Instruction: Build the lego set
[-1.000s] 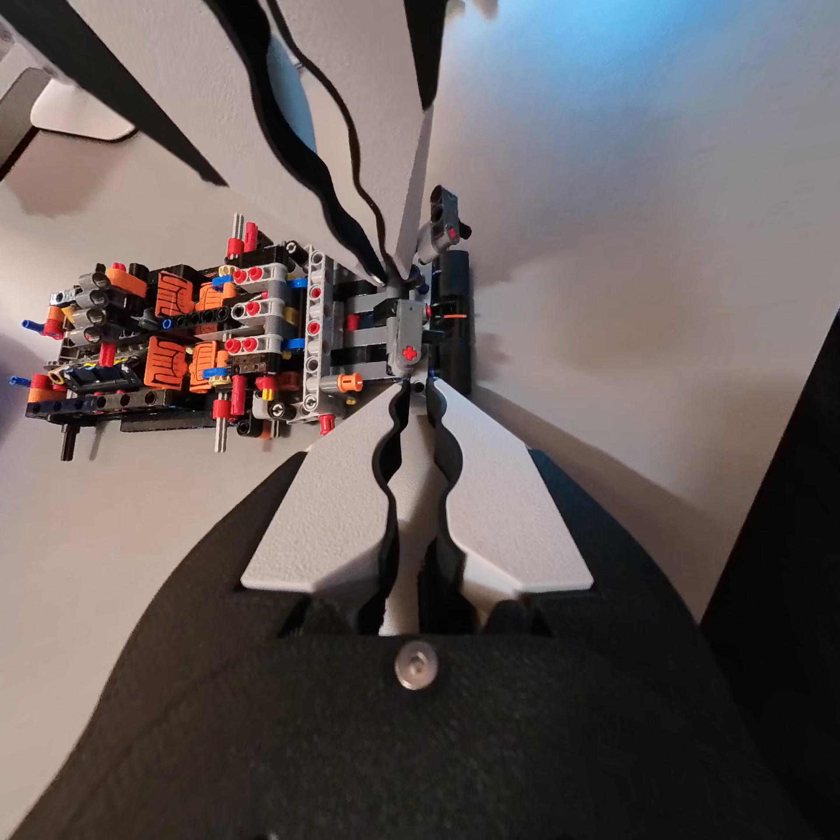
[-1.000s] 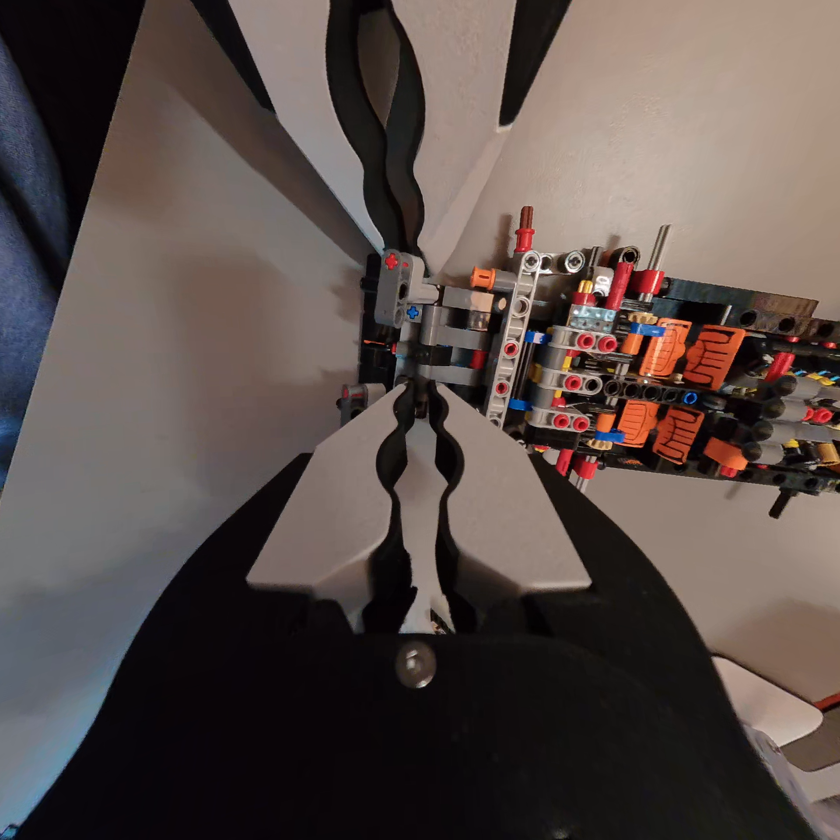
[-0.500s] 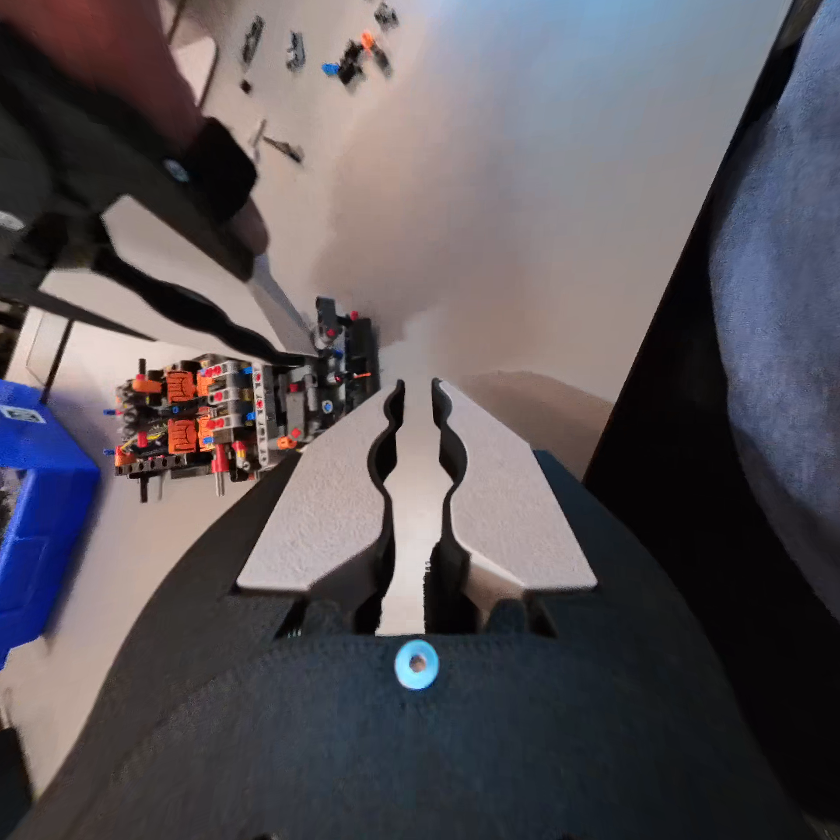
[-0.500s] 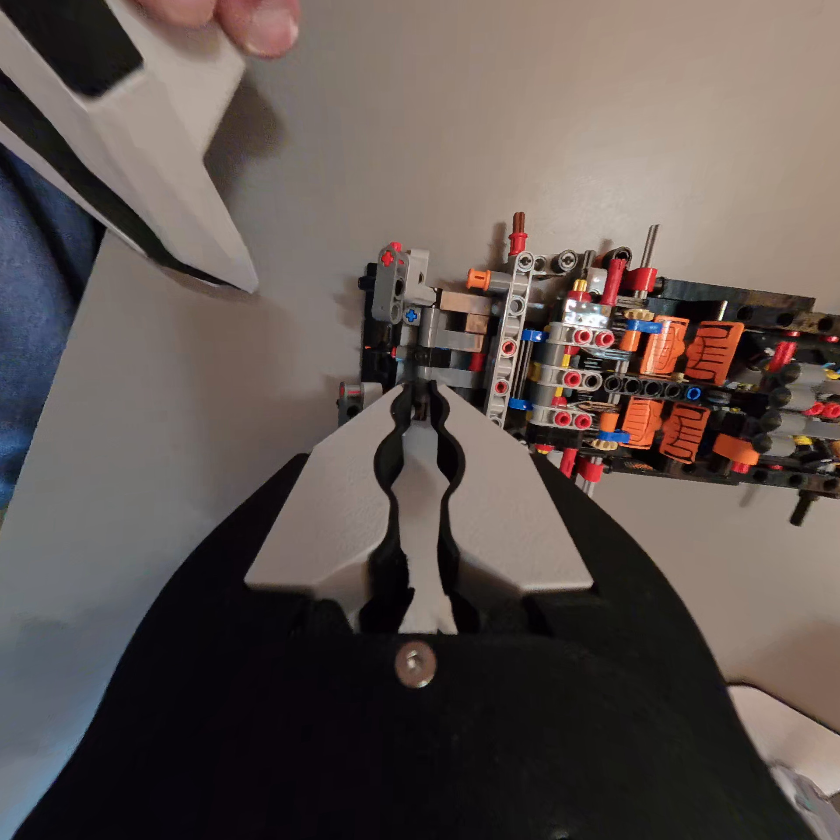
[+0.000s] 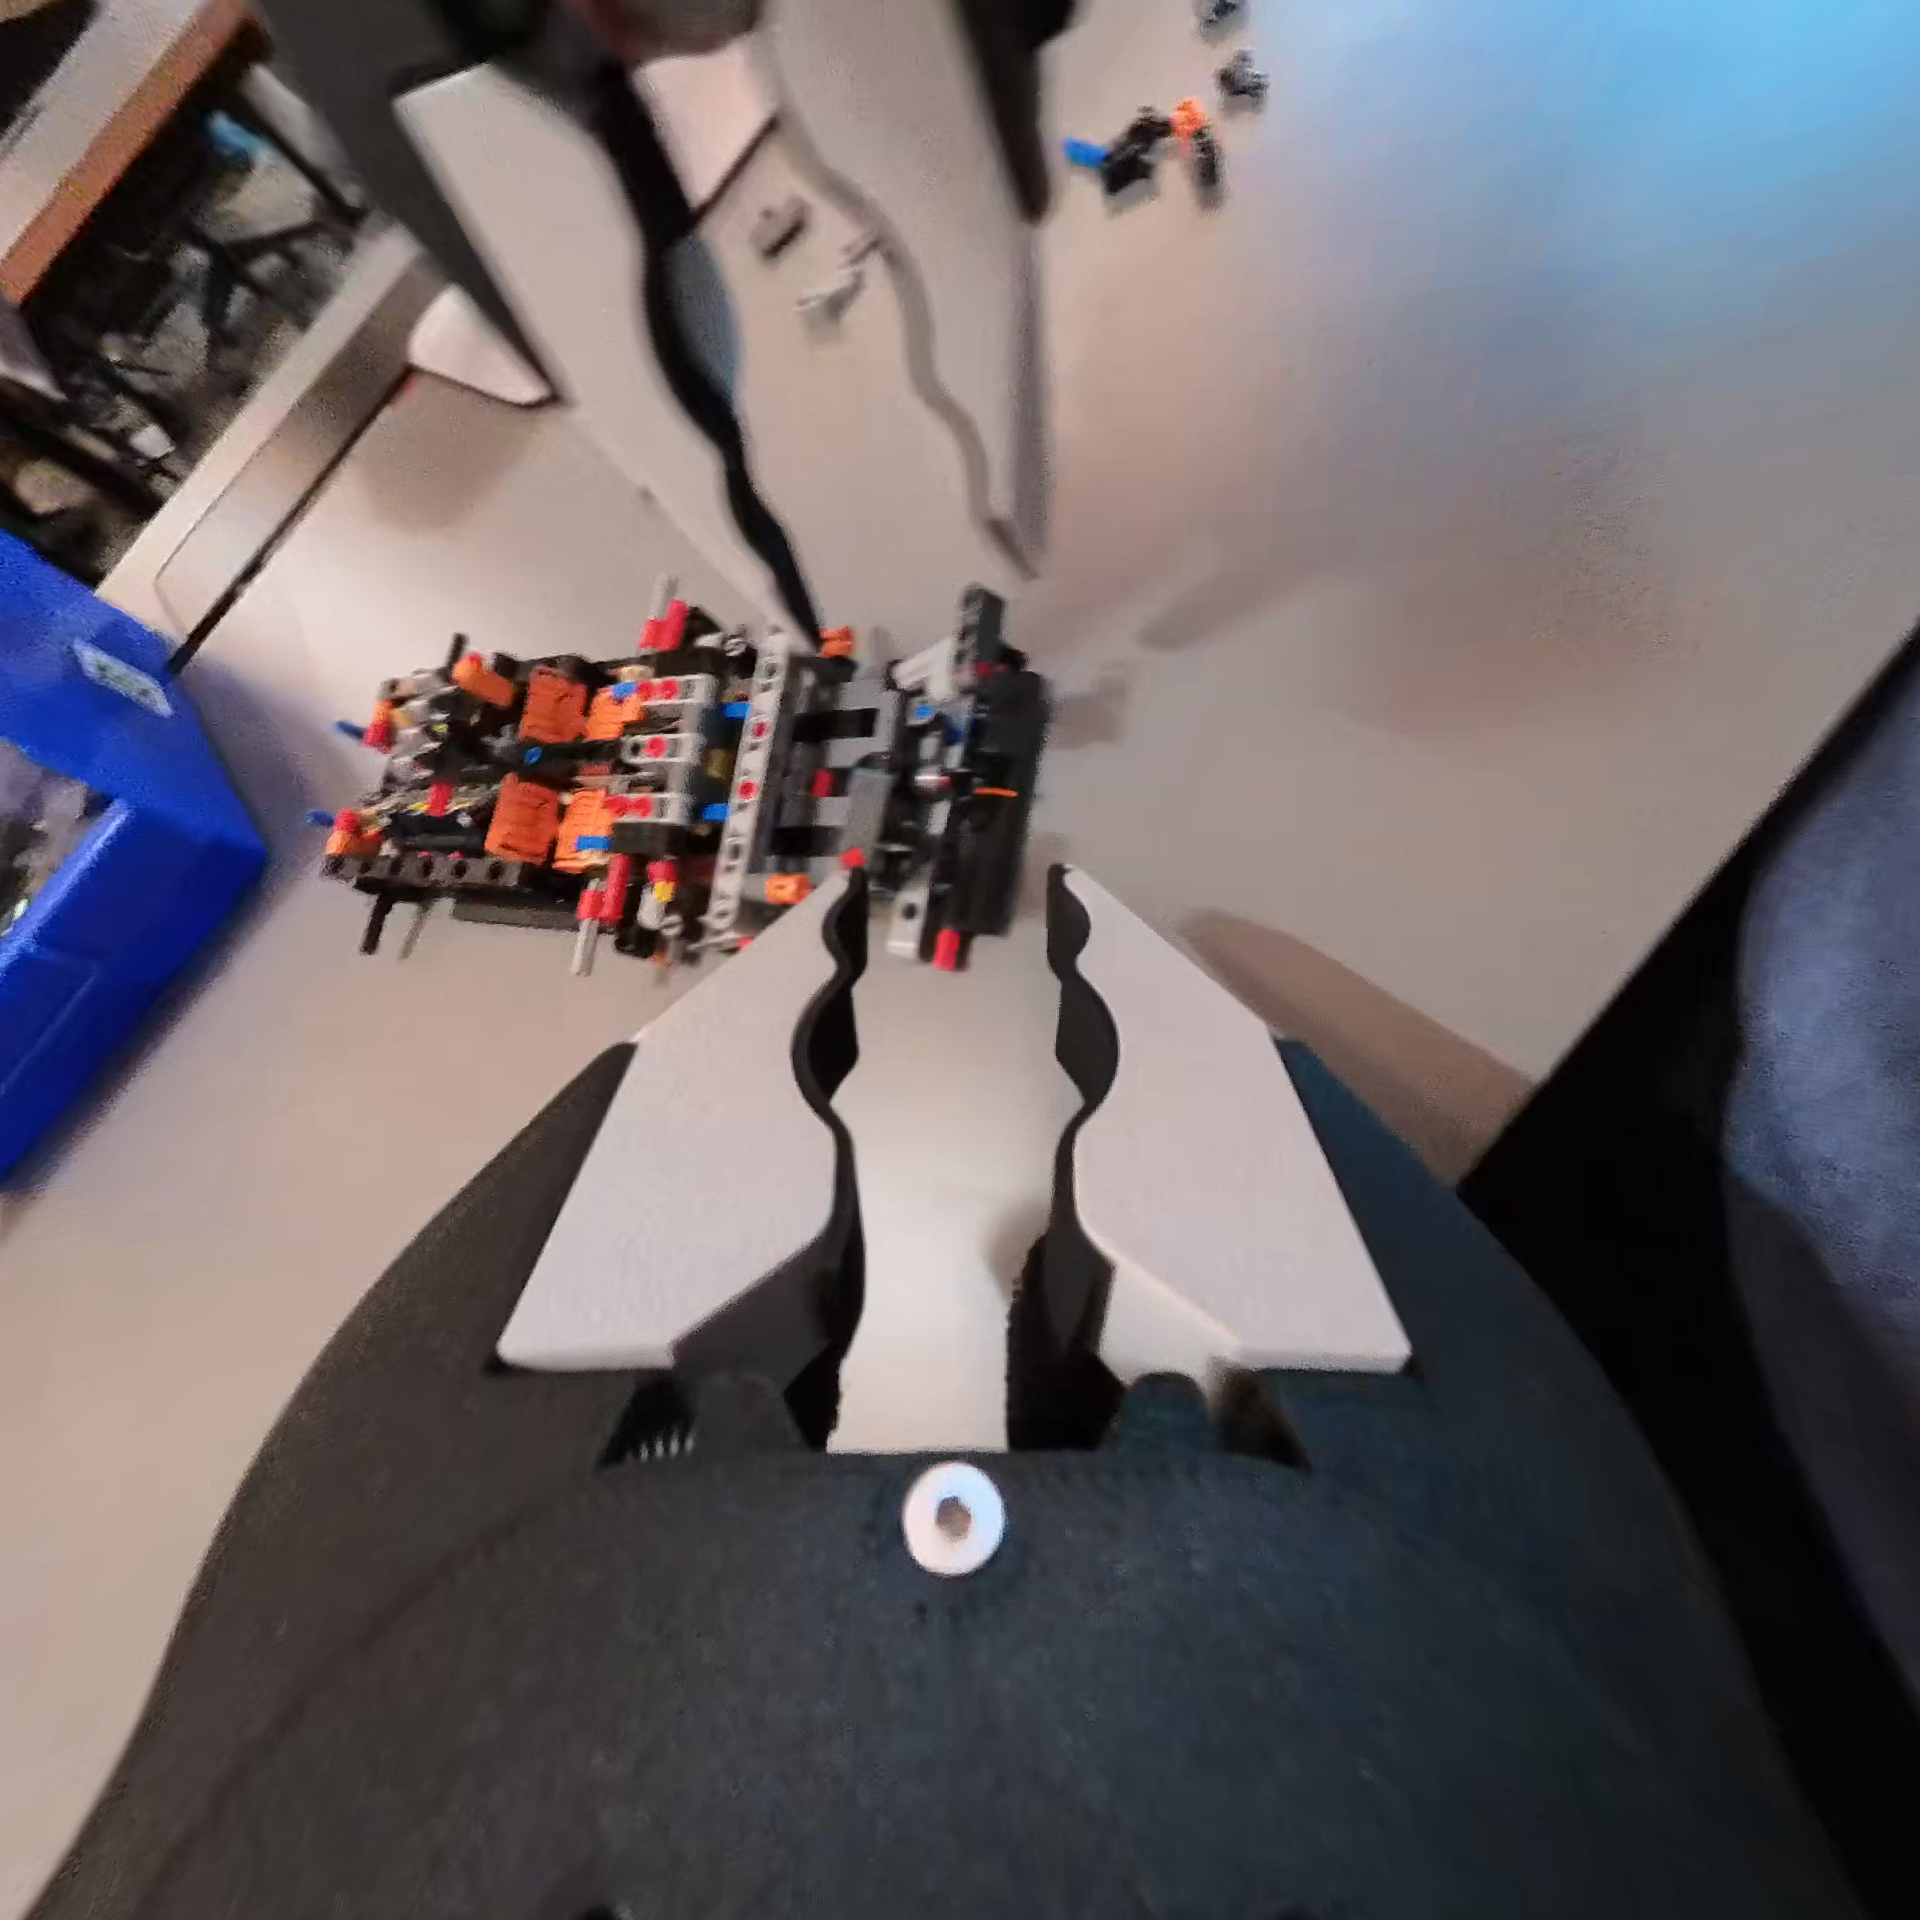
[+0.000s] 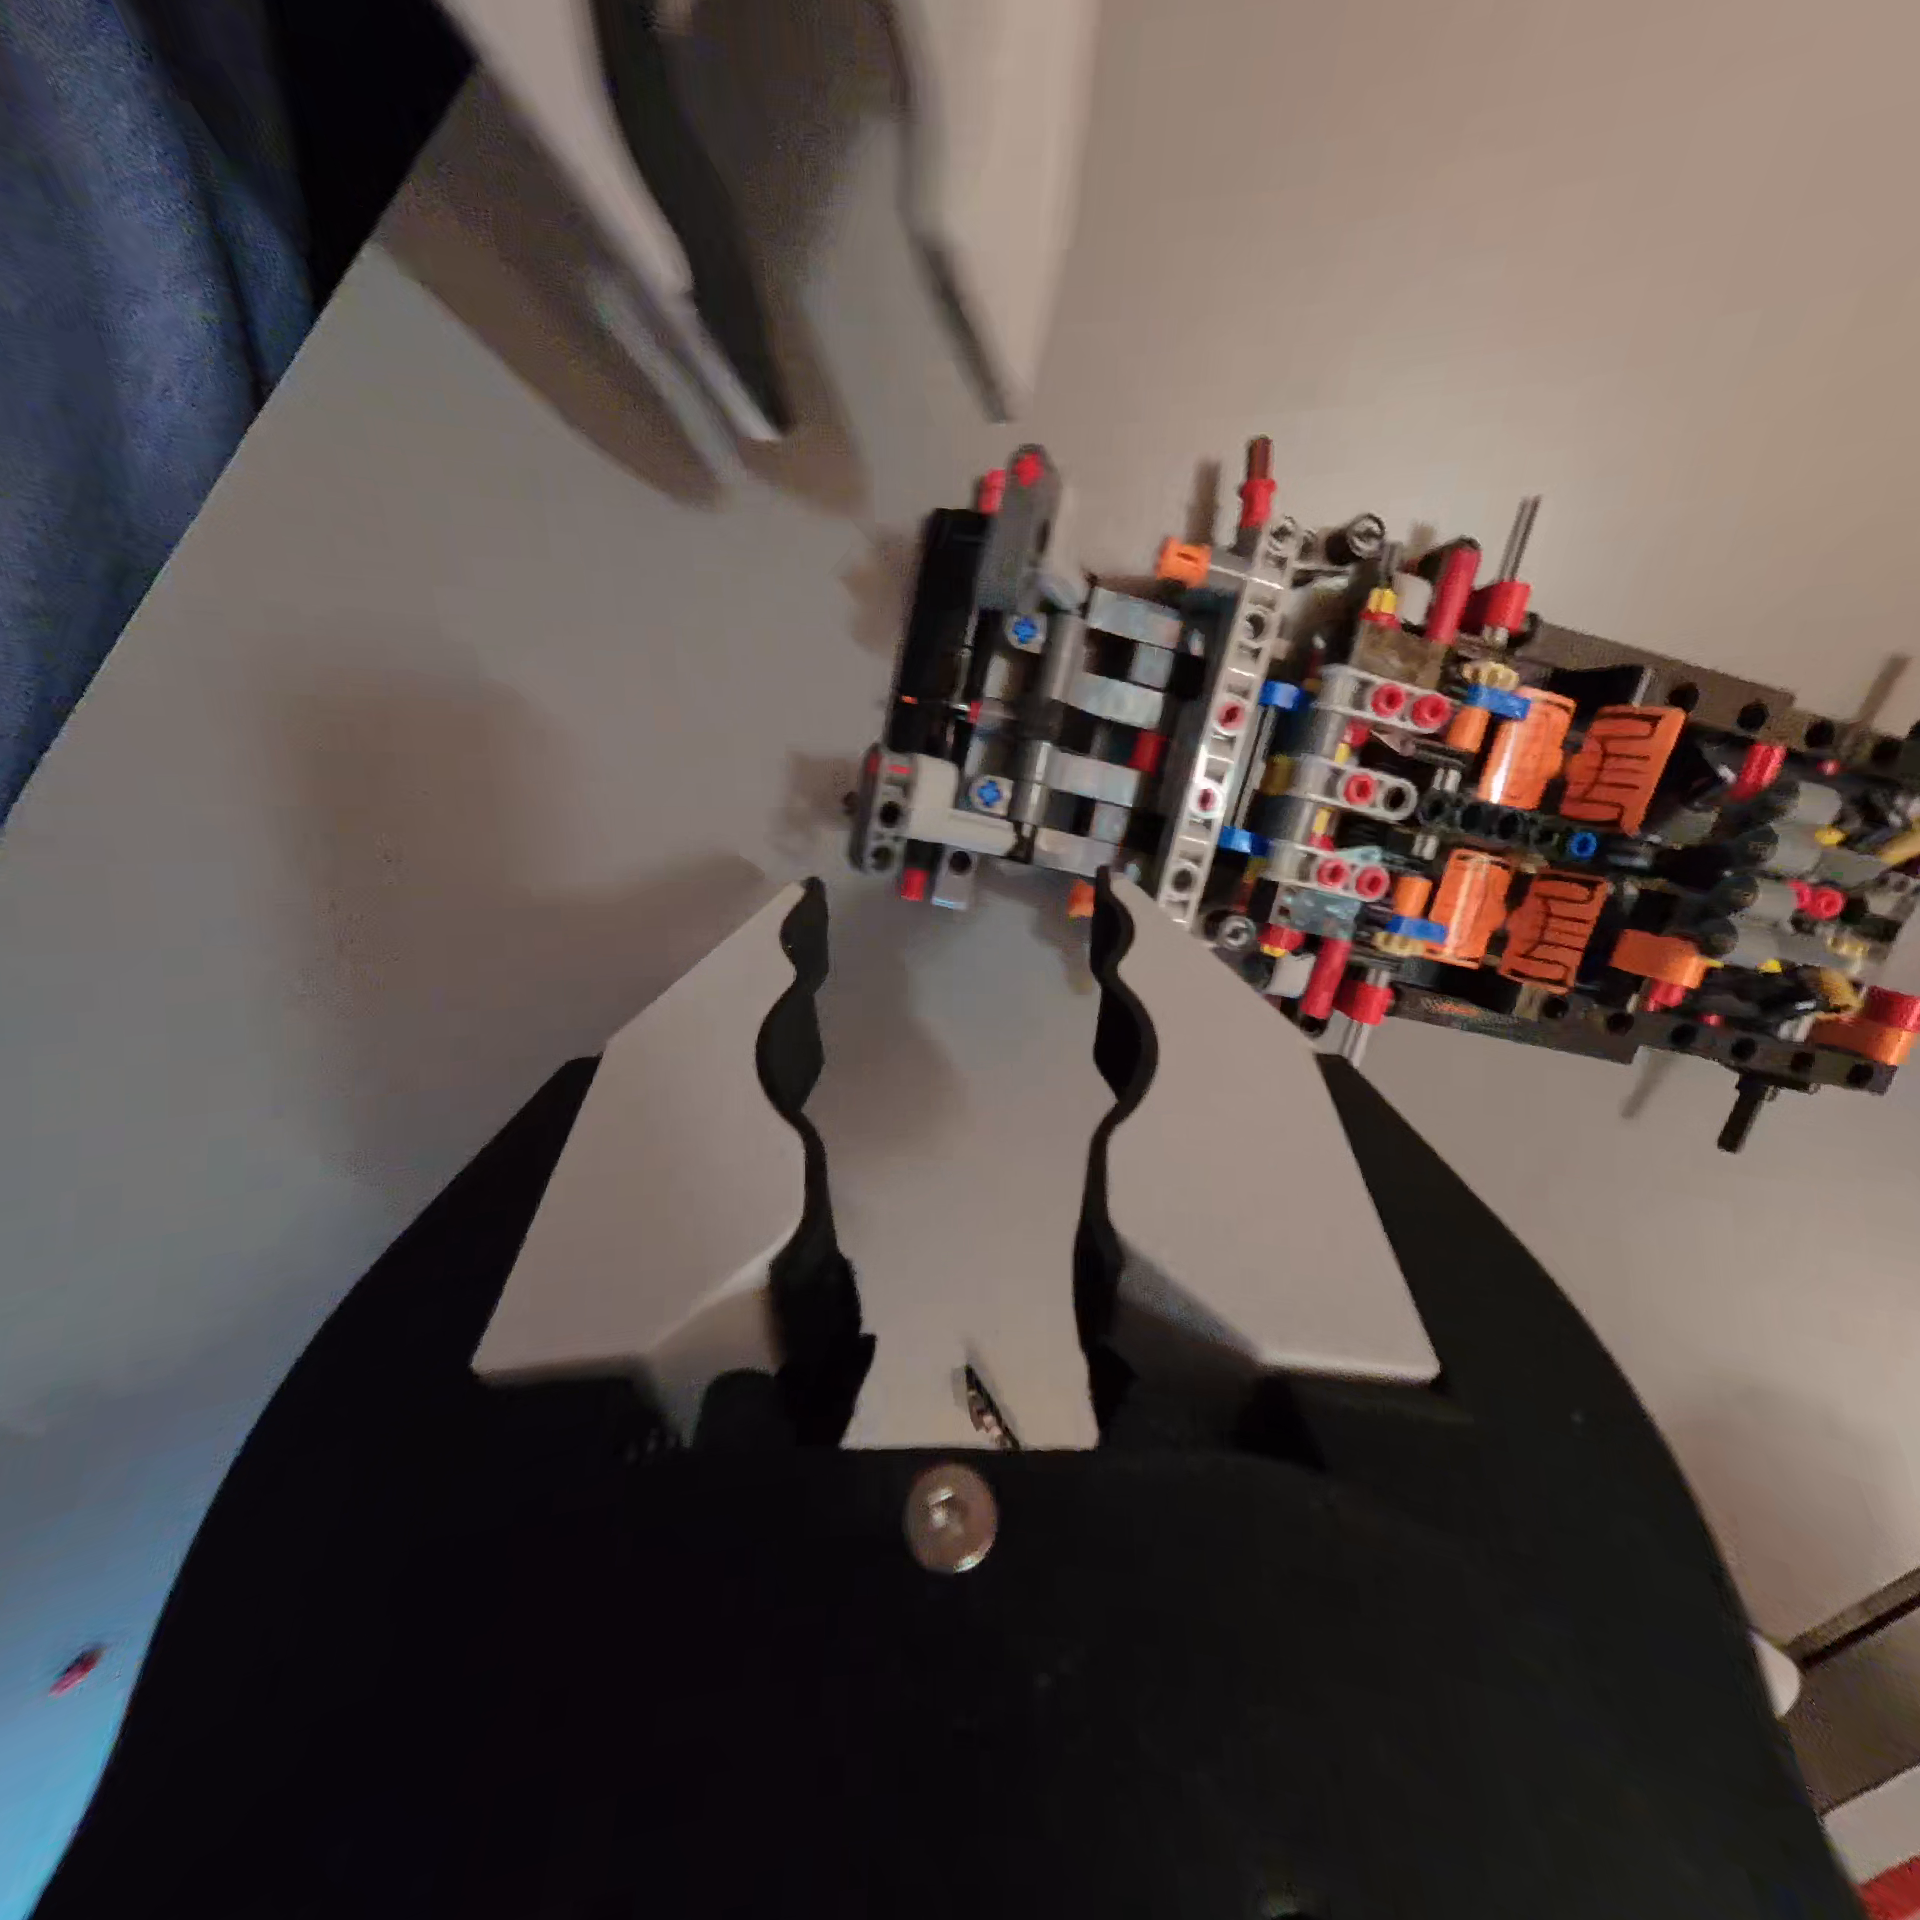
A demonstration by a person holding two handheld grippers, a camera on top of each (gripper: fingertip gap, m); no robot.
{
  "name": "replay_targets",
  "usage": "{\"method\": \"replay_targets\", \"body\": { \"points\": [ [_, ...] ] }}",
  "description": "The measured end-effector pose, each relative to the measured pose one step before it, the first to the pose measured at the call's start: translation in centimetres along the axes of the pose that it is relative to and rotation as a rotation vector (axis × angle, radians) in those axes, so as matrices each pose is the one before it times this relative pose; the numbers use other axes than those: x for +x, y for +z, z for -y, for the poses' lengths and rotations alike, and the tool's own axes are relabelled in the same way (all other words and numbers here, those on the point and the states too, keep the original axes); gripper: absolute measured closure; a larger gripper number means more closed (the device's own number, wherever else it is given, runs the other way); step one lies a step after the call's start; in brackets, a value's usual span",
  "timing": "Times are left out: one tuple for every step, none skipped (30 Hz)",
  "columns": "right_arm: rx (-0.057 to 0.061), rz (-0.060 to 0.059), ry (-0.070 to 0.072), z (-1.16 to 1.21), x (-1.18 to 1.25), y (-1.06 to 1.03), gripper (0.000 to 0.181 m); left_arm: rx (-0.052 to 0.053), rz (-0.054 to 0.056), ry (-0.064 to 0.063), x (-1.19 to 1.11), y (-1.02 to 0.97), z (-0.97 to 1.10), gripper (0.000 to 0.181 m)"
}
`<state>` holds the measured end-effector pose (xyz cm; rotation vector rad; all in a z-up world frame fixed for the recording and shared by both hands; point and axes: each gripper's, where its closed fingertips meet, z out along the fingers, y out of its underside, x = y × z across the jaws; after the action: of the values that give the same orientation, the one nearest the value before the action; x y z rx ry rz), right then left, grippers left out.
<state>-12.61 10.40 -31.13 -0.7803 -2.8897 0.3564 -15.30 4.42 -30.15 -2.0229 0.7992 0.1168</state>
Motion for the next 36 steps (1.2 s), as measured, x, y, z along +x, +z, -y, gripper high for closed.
{"method": "replay_targets", "body": {
  "points": [
    [0.0141,-0.0300,-0.0169,0.132,-0.176,0.067,0.130,0.0047,0.0174,-0.0094,-0.625,0.142,-0.149,0.146],
    [0.0119,-0.0371,-0.0098,0.131,0.003,0.170,0.129,0.0012,0.0053,-0.0038,-0.413,0.248,-0.195,0.144],
    [0.0110,-0.0312,-0.0113,0.156,-0.068,0.229,0.129,-0.0062,0.0005,-0.0043,-0.287,0.355,-0.273,0.144],
    [0.0138,-0.0364,-0.0118,0.195,0.052,0.159,0.131,-0.0093,-0.0081,-0.0095,-0.141,0.405,-0.236,0.143],
    [0.0184,-0.0265,0.0063,0.205,0.111,0.048,0.136,-0.0029,-0.0059,-0.0126,-0.139,0.347,-0.087,0.142],
    [0.0203,-0.0035,0.0256,0.177,0.005,0.015,0.141,0.0038,-0.0092,-0.0081,-0.055,0.266,0.043,0.141],
    [0.0145,0.0018,0.0251,0.040,0.033,0.050,0.147,0.0028,-0.0084,-0.0057,-0.028,0.218,0.053,0.140],
    [0.0079,0.0007,0.0174,-0.065,0.069,0.075,0.150,0.0044,-0.0081,-0.0013,-0.020,0.185,0.063,0.140],
    [0.0126,0.0076,0.0115,0.047,-0.030,0.046,0.155,0.0011,-0.0094,0.0044,0.022,0.203,0.010,0.141],
    [0.0120,0.0072,0.0154,0.095,0.031,0.012,0.160,-0.0006,-0.0163,0.0084,0.175,0.230,-0.012,0.143],
    [0.0059,0.0098,0.0181,0.073,0.054,-0.036,0.160,-0.0039,-0.0063,0.0073,0.035,0.235,-0.065,0.146],
    [0.0061,0.0102,0.0171,0.116,0.075,-0.097,0.162,-0.0073,-0.0006,0.0050,-0.051,0.213,-0.119,0.148],
    [0.0068,0.0110,0.0194,0.103,0.087,-0.147,0.164,-0.0045,-0.0062,0.0030,-0.023,0.189,-0.075,0.150],
    [0.0068,0.0127,0.0216,0.083,0.099,-0.169,0.166,0.0043,-0.0059,0.0019,-0.083,0.082,0.035,0.153],
    [0.0091,0.0145,0.0280,0.061,0.133,-0.179,0.168,0.0041,-0.0065,0.0016,-0.137,0.067,0.020,0.155],
    [0.0092,0.0198,0.0395,0.051,0.158,-0.189,0.170,0.0038,-0.0130,0.0002,-0.036,0.086,0.021,0.157],
    [0.0114,0.0187,0.0404,0.070,0.240,-0.195,0.172,0.0025,-0.0120,-0.0035,-0.039,0.112,-0.013,0.159],
    [0.0132,0.0159,0.0426,0.100,0.325,-0.190,0.173,-0.0001,-0.0086,-0.0033,-0.042,0.105,-0.033,0.161],
    [0.0099,0.0191,0.0487,0.051,0.302,-0.130,0.175,-0.0034,-0.0096,0.0026,0.003,0.085,-0.059,0.162],
    [0.0077,0.0191,0.0472,0.052,0.296,-0.067,0.175,0.0006,-0.0056,0.0047,0.012,0.024,0.025,0.162],
    [0.0026,-0.0013,0.0363,0.013,0.499,-0.003,0.175,0.0003,-0.0031,0.0020,0.007,0.032,0.020,0.162],
    [-0.0054,-0.0167,0.0258,-0.070,0.606,0.039,0.176,0.0009,-0.0036,0.0017,0.016,0.031,0.011,0.162],
    [-0.0058,-0.0028,0.0195,-0.031,0.257,0.076,0.175,0.0005,-0.0020,0.0039,0.003,0.014,0.016,0.162],
    [-0.0040,-0.0027,0.0059,0.010,0.093,0.016,0.175,0.0003,-0.0009,0.0031,0.008,0.004,-0.001,0.162],
    [-0.0019,-0.0136,-0.0043,0.032,0.114,-0.049,0.175,0.0002,-0.0010,0.0023,-0.001,-0.003,-0.014,0.162],
    [0.0011,-0.0219,-0.0044,0.039,0.158,-0.121,0.172,-0.0006,-0.0010,0.0001,-0.008,-0.018,-0.042,0.162],
    [-0.0030,-0.0200,0.0019,-0.066,0.119,-0.192,0.166,0.0001,-0.0017,-0.0031,-0.009,-0.052,-0.037,0.162],
    [0.0007,-0.0207,-0.0009,-0.046,0.044,-0.301,0.160,0.0017,-0.0016,-0.0005,0.011,-0.033,-0.019,0.162],
    [0.0069,-0.0312,-0.0045,-0.008,0.088,-0.422,0.158,0.0020,-0.0063,0.0041,0.091,-0.051,-0.013,0.160],
    [0.0052,-0.0243,-0.0122,-0.082,-0.181,-0.479,0.158,-0.0008,-0.0046,0.0049,0.061,-0.085,-0.023,0.159],
    [0.0136,0.0042,-0.0262,0.002,-0.782,-0.444,0.163,0.0066,-0.0042,0.0062,0.042,-0.172,0.099,0.159],
    [0.0267,0.0213,-0.0298,0.222,-1.150,-0.285,0.169,0.0150,-0.0093,0.0035,0.091,-0.202,0.238,0.158],
    [0.0237,0.0201,-0.0323,0.238,-1.181,0.013,0.172,0.0138,-0.0092,0.0001,0.072,-0.171,0.240,0.157],
    [0.0091,-0.0044,-0.0329,0.047,-0.791,0.352,0.172,0.0064,-0.0056,-0.0018,0.000,-0.069,0.139,0.157],
    [-0.0110,-0.0380,-0.0280,-0.244,-0.149,0.560,0.172,0.0008,-0.0092,-0.0002,0.072,0.045,0.060,0.157],
    [-0.0216,-0.0490,-0.0350,-0.420,0.128,0.586,0.173,0.0000,-0.0020,0.0051,-0.007,0.113,0.062,0.157]
  ]
}}
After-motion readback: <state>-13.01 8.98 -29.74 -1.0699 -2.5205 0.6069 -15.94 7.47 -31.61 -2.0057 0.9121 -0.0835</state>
